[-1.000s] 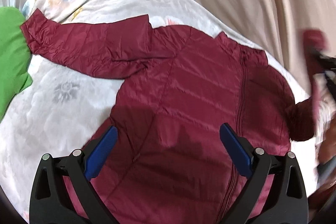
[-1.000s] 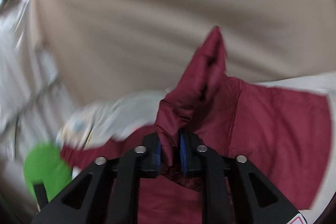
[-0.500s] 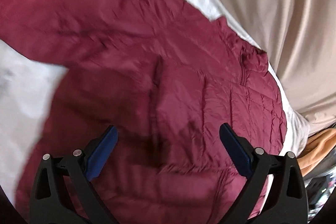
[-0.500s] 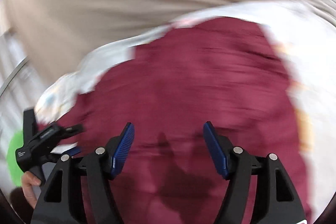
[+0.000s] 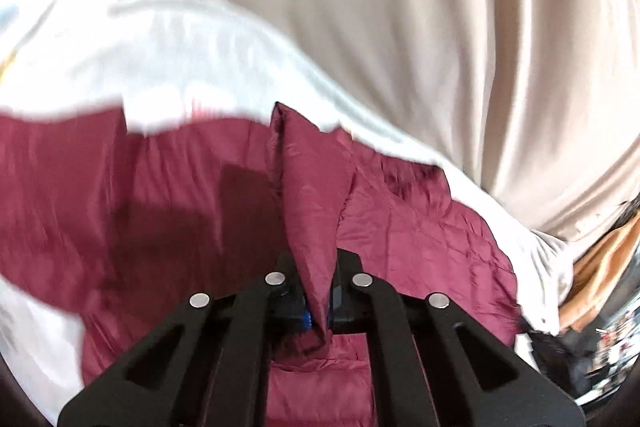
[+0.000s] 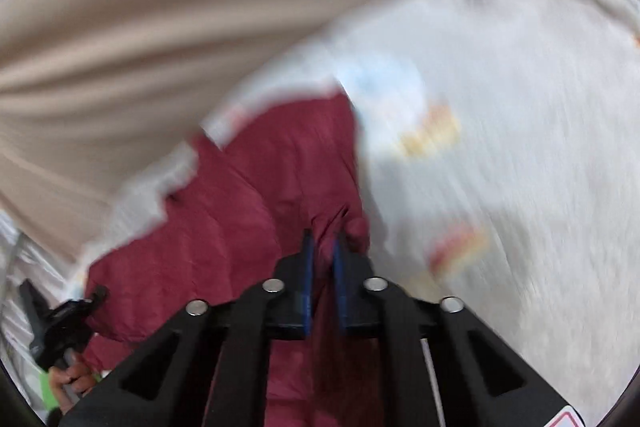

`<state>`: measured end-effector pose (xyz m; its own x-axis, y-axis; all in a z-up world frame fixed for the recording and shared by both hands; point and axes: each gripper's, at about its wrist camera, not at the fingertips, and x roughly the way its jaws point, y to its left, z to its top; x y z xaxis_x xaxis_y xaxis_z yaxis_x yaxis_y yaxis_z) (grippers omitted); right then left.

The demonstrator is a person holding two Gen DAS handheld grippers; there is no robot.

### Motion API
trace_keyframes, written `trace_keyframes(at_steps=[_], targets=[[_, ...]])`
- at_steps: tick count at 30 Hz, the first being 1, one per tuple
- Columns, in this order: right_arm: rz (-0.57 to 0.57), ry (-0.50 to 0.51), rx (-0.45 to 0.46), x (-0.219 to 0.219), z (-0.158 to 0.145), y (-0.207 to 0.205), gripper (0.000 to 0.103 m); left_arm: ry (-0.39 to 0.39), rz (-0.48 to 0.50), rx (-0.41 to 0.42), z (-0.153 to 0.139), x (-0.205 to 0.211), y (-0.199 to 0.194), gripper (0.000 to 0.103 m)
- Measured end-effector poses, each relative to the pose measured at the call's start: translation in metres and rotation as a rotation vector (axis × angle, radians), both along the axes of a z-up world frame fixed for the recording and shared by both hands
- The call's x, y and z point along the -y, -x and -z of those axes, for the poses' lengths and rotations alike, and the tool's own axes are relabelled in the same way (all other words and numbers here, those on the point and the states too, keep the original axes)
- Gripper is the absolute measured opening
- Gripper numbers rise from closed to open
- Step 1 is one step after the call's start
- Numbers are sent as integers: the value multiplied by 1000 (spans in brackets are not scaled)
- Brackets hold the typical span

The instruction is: Fold large clothes

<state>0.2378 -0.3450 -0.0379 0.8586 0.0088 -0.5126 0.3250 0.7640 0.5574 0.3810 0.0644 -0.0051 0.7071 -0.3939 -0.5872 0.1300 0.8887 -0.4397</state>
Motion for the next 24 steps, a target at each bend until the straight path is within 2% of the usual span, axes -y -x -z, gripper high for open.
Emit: trace_keyframes(at_steps=[1, 2, 3, 4, 5, 6, 7, 8, 10, 12, 14, 16, 18, 20, 22, 24], targets=[[12, 27, 46, -2, -8, 7, 2, -42, -6, -1, 4, 3, -5, 3], [39, 78, 47, -3, -8, 11, 0, -68, -6, -16, 11, 6, -9, 3], [53, 113, -3, -2, 1, 8, 0, -111, -6, -55, 29, 11, -16, 3], [59, 140, -125, 3, 25, 0, 0, -157, -1, -113, 55, 17, -23, 3], [63, 129, -235, 8, 49, -6, 0, -174, 0, -155, 72, 18, -24, 3], [60, 83, -267, 14, 64, -4, 0, -165, 3, -177, 92, 19, -23, 3], [74, 49, -222, 19, 63, 6, 0, -159, -2, -149, 97, 19, -18, 3], [102, 63, -216, 21, 55, 13, 0, -158, -7, -126, 98, 21, -14, 3], [120, 119, -150, 17, 26, 23, 2, -125, -11, -124, 100, 21, -13, 4], [50, 140, -94, 6, 1, 12, 9, -102, -13, -116, 104, 19, -11, 6], [-54, 188, -76, -17, -16, -12, 9, -83, -13, -90, 107, 13, -6, 7], [-179, 266, -93, -48, -15, -40, 9, -56, -13, -81, 113, 6, -1, 7], [-264, 341, -158, -71, 7, -67, 7, -12, -10, -80, 116, -1, -1, 8], [-248, 370, -207, -68, 32, -77, 0, 65, 4, -78, 120, -13, 1, 12], [-172, 224, -156, -33, 44, -63, 0, 139, 20, -70, 122, -26, 4, 17], [-61, 174, -129, -8, 47, -39, 0, 156, 17, -64, 122, -30, 10, 19]])
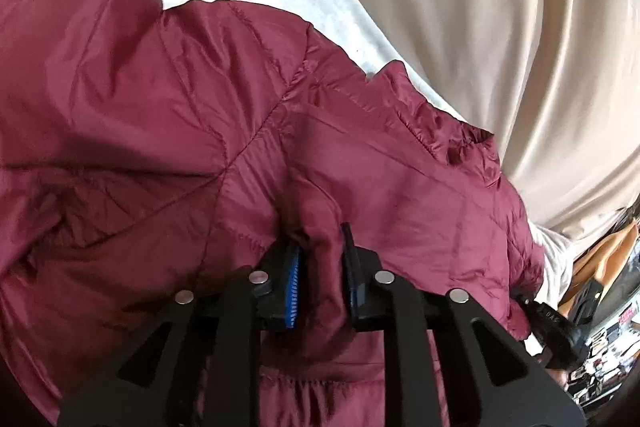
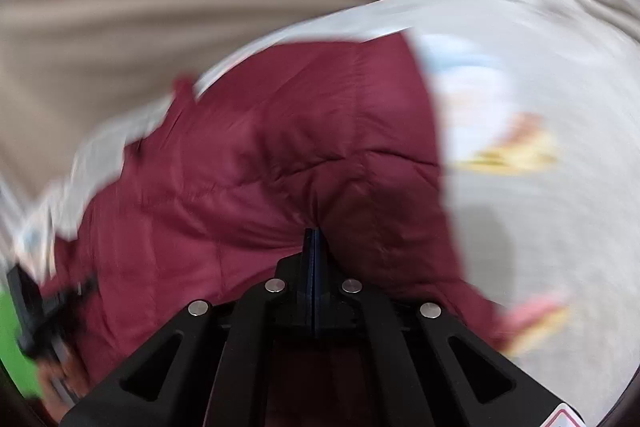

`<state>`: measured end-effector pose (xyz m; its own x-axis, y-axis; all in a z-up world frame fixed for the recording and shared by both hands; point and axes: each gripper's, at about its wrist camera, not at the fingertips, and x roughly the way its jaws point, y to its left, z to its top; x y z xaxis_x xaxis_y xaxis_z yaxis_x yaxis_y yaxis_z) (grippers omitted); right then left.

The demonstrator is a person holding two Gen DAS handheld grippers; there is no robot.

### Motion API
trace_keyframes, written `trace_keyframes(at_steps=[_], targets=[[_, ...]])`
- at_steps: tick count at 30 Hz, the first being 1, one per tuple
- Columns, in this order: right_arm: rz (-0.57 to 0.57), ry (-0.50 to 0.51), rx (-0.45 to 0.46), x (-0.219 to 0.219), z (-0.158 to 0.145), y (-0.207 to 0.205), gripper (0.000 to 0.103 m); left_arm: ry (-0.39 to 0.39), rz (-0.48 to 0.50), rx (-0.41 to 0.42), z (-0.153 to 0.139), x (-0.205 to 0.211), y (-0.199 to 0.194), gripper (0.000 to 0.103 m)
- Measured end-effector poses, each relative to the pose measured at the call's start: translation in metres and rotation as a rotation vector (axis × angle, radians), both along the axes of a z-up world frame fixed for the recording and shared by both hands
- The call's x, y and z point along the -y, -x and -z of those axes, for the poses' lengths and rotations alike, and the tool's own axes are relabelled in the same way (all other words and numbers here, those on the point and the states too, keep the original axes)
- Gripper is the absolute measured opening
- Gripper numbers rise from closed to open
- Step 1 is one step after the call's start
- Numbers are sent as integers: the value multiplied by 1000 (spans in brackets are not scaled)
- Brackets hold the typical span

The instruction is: Fold large clothes

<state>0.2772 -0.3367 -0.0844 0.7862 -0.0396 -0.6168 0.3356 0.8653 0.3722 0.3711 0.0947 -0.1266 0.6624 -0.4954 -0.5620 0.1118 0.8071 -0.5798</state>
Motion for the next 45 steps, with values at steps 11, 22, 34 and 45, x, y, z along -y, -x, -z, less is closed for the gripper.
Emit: trace_keyframes(at_steps=[11, 22, 34, 45], targets=[[112, 25, 40, 16, -38, 90, 45, 5, -21, -47, -29, 9, 17, 75], [42, 51, -152, 19, -1, 22, 0, -101, 13, -129, -16, 15, -2, 10], [36, 83, -140, -19, -43, 193, 64, -204, -72, -113, -67, -73, 135, 79], [-14, -54, -323, -63, 4, 307, 12, -212, -64, -322, -30, -125, 250, 11]])
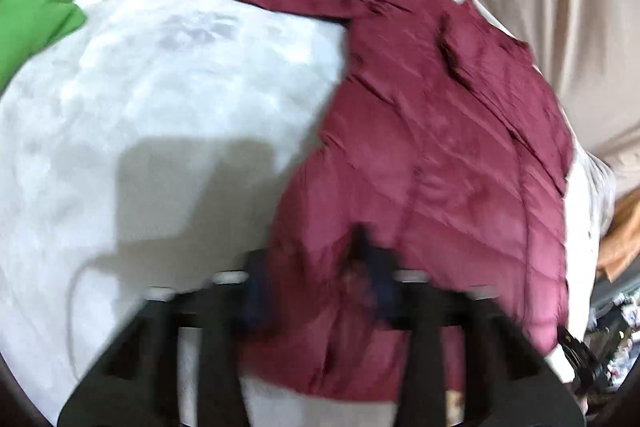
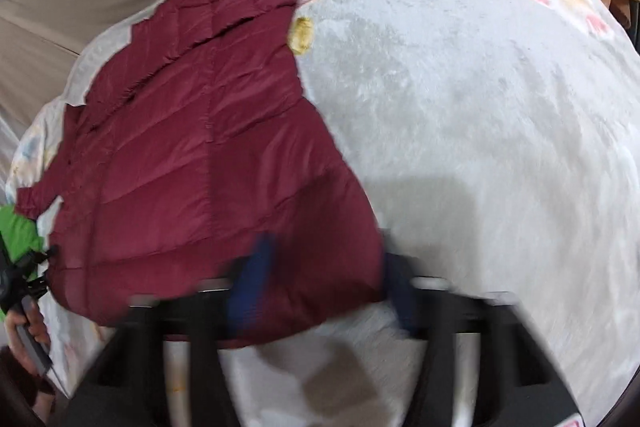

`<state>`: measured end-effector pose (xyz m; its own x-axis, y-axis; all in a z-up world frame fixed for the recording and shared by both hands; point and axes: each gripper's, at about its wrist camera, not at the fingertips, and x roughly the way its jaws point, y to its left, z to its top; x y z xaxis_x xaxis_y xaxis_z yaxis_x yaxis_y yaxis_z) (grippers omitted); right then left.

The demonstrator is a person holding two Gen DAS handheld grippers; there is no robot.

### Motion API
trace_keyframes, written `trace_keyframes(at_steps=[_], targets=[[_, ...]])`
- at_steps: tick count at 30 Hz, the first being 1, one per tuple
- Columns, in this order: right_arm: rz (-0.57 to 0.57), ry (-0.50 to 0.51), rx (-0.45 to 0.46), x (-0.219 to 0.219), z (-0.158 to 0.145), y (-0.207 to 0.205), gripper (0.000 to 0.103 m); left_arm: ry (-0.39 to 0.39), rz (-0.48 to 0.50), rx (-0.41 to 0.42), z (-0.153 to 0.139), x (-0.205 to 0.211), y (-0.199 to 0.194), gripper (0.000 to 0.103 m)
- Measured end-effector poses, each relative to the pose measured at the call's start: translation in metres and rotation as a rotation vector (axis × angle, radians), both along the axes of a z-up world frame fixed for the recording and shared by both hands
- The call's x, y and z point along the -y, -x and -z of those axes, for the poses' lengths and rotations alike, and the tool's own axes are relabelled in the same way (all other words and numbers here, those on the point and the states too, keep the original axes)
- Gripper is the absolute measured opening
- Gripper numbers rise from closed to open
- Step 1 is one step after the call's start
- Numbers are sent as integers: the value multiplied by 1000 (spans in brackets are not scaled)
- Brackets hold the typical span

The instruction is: Fold large clothes

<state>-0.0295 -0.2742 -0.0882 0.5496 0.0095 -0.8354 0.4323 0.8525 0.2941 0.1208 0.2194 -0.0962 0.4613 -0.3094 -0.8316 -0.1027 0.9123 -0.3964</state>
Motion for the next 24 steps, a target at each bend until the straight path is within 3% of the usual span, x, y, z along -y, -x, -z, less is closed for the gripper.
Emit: trace_keyframes(at_steps=[2, 5, 8, 12, 14, 17, 19, 20, 21, 22, 24], targets=[[15, 6, 23, -3, -13, 11, 7, 49, 11, 17, -14, -1, 15, 8], [24, 31, 34, -7, -34, 42, 4, 54, 64, 20, -31, 6, 42, 7], [27, 49, -23, -10, -36, 71, 1, 47, 101, -17, -33, 12, 77, 7], [43, 28, -189, -14, -13, 148, 0, 50, 164, -139, -13, 11, 139, 8], [48, 2, -258, -18, -2, 177, 0, 1, 191, -176, -6, 12, 158, 12], [94, 1, -242, -15, -15, 201, 1, -31, 154, -121, -25, 4, 153, 17], [111, 47, -149, -5, -43, 187, 9, -32, 119, -60, -43, 0, 135, 26], [105, 71, -91, 4, -57, 168, 22, -32, 124, -47, -46, 0, 122, 30], [96, 73, -63, 12, -63, 150, 51, -37, 131, -48, -46, 3, 112, 30], [89, 60, -38, 22, -66, 130, 63, -42, 135, -61, -43, 6, 106, 31], [78, 50, -3, 38, -61, 91, 65, -22, 136, -105, -27, 10, 103, 51]])
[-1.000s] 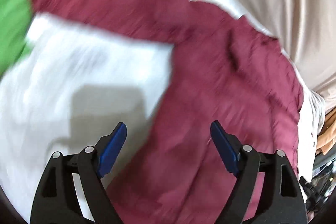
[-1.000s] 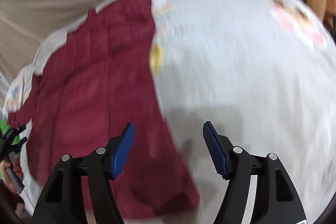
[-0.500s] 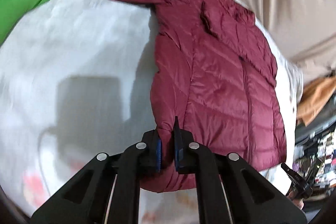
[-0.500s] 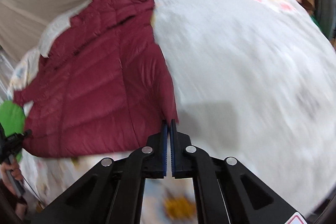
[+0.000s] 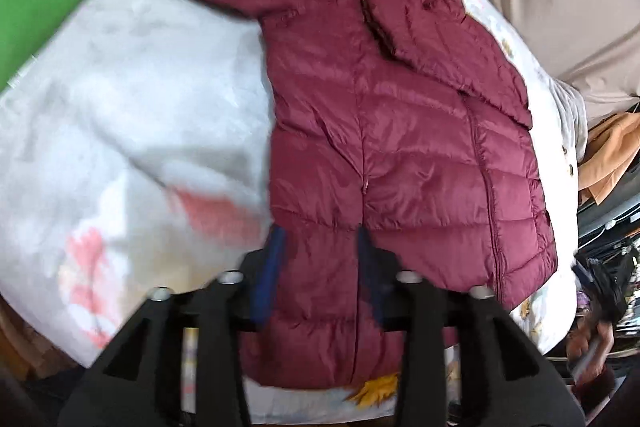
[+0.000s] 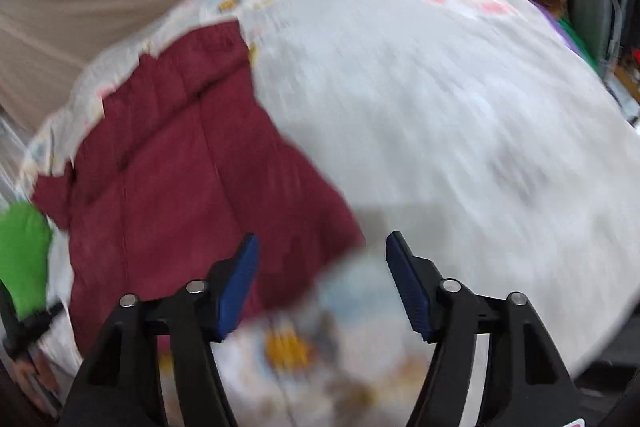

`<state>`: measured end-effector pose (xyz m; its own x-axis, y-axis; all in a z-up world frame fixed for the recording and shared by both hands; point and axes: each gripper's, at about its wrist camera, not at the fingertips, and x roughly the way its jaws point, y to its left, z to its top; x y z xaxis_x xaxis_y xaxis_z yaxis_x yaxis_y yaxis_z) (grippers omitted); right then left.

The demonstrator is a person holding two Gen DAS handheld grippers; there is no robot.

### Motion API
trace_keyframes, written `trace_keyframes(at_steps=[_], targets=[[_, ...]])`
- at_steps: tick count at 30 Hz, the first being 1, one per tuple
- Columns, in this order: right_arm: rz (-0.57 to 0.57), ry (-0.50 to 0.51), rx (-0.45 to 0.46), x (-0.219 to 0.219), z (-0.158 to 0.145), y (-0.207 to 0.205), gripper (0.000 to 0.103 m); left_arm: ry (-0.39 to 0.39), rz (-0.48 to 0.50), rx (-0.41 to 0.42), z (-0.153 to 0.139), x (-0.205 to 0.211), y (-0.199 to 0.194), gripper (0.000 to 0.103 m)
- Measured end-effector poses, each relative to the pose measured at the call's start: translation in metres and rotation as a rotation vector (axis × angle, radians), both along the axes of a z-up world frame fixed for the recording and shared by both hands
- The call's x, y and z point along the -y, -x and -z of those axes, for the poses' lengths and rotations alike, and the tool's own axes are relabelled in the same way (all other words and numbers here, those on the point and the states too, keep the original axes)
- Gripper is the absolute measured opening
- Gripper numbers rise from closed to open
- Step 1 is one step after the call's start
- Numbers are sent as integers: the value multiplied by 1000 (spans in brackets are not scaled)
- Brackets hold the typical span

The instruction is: Fold large clothes

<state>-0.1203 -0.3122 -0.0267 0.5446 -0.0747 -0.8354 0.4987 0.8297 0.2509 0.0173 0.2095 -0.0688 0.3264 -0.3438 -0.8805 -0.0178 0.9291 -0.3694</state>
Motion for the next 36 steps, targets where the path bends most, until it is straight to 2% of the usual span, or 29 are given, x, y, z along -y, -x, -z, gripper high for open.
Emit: trace_keyframes(at_steps=[3, 4, 5, 6, 8, 11, 15, 17, 18, 20, 21, 23, 24, 26, 28, 31, 32, 34, 36], targets=[[-50, 0, -53, -2, 24, -38, 65, 14, -29, -37, 22, 4, -5, 55], [-69, 1, -81, -4, 35, -47, 59, 19, -35, -40, 25, 4, -6, 55], [-77, 6, -103, -9, 42, -47, 31, 23, -33, -37, 28, 5, -7, 53], [-83, 23, -143, -13, 51, -48, 12, 16, -29, -28, 29, 6, -7, 44], [-80, 26, -123, -22, 50, -35, 4, 3, 0, -25, 31, 9, -10, 31], [-63, 5, -100, -35, 37, 7, 2, 29, 33, -25, 30, 1, -12, 17], [-22, -48, -192, -58, 43, 73, 4, 15, 71, -49, 29, -5, -6, 18], [6, -73, -234, -61, 48, 91, 8, -1, 38, -44, 16, -12, -7, 16], [49, -83, -233, -57, 42, 96, 12, 8, 13, -18, 7, -15, -10, 16], [113, -61, -173, -47, 19, 91, 19, 46, -40, 93, -26, -16, -27, 19], [136, -32, -116, -38, 1, 77, 19, 58, -40, 130, -38, -11, -38, 20], [114, -37, -18, -20, -23, 36, 18, 88, 9, 187, -57, 14, -66, 21], [98, -31, 24, -13, -33, 11, 17, 98, 50, 221, -65, 38, -86, 21], [57, -14, 84, -9, -44, -33, 13, 93, 119, 255, -68, 80, -117, 21], [-1, 42, 116, -5, -51, -96, 12, 42, 187, 270, -55, 134, -154, 22], [-51, 103, 110, -5, -42, -159, 10, -26, 216, 234, -19, 183, -191, 22], [-61, 99, 96, -2, -33, -184, 9, -37, 212, 205, -3, 192, -202, 21], [-62, 100, 72, 2, -15, -206, 9, -54, 186, 171, 21, 195, -211, 21], [-46, 103, 18, 13, 10, -216, 6, -52, 173, 215, 29, 197, -213, 21]])
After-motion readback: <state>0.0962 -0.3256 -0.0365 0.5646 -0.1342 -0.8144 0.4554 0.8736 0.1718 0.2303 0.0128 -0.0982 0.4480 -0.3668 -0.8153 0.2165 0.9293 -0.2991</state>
